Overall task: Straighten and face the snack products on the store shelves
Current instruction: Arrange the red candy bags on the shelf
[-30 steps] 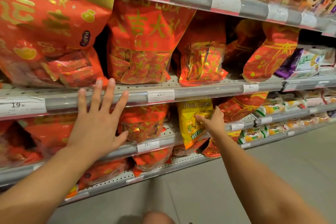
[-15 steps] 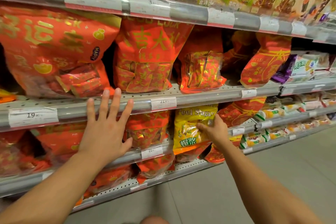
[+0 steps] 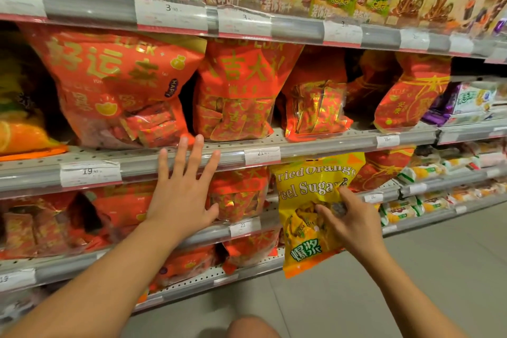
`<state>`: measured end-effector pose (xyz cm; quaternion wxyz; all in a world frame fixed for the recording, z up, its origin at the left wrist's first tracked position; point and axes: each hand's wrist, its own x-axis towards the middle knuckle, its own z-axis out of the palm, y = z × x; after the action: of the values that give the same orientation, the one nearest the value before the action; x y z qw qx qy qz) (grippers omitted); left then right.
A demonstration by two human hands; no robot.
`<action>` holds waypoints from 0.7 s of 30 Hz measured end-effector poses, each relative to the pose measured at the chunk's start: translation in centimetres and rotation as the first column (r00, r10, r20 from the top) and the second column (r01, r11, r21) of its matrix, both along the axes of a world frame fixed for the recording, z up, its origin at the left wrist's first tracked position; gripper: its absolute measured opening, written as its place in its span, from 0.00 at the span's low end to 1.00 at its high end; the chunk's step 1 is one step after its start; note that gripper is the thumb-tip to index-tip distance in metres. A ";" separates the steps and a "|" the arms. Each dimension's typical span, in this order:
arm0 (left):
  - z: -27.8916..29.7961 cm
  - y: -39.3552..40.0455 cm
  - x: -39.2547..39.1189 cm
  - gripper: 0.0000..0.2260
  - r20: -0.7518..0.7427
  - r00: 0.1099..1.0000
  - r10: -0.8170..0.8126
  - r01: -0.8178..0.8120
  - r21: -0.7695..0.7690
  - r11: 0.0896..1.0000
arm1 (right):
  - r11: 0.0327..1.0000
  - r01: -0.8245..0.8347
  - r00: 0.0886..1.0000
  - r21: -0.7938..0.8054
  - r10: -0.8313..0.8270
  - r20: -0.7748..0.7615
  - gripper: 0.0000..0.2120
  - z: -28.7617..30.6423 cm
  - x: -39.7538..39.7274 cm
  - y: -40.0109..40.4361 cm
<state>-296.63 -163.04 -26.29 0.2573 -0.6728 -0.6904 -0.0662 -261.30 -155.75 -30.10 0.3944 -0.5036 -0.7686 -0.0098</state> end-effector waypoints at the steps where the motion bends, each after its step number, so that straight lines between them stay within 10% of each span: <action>1: 0.0 0.0 0.0 0.49 -0.001 1.000 0.003 -0.003 -0.014 1.000 | 0.998 -0.047 0.999 0.035 0.047 -0.011 0.16 0.5 -0.4 -1.1; 8: 1.3 -0.6 -0.4 0.44 0.113 0.993 -0.028 0.043 -0.136 0.990 | 0.962 -0.264 0.957 0.077 0.271 -0.104 0.19 4.0 -4.0 -6.5; 11: 1.7 -2.2 -0.6 0.45 0.428 0.899 -0.097 0.174 -0.144 0.974 | 0.929 -0.353 0.923 0.109 0.365 -0.125 0.18 4.7 -6.2 -8.0; 14: -0.5 -5.8 0.3 0.44 0.837 0.521 -0.169 0.218 0.061 0.974 | 0.905 -0.409 0.900 0.120 0.421 -0.112 0.18 4.9 -8.8 -8.8; 16: -2.9 -8.6 0.4 0.48 0.980 0.110 -0.163 0.144 0.147 0.979 | 0.894 -0.429 0.898 0.128 0.438 -0.049 0.20 4.6 -11.0 -9.3; 18: -5.1 -11.0 -0.1 0.47 0.960 -0.261 -0.104 0.123 0.140 0.982 | 0.868 -0.483 0.873 0.118 0.488 -0.019 0.21 4.0 -13.6 -9.7; 21: -7.2 -13.4 -1.4 0.18 0.847 -0.524 -0.090 0.075 0.151 0.986 | 0.782 -0.619 0.784 0.076 0.621 0.004 0.16 3.4 -19.2 -10.6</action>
<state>-297.99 -176.44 -33.48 -0.4771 -0.3278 -0.5032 -0.6416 -280.53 -166.38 -26.68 0.4020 -0.2084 -0.8863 0.0974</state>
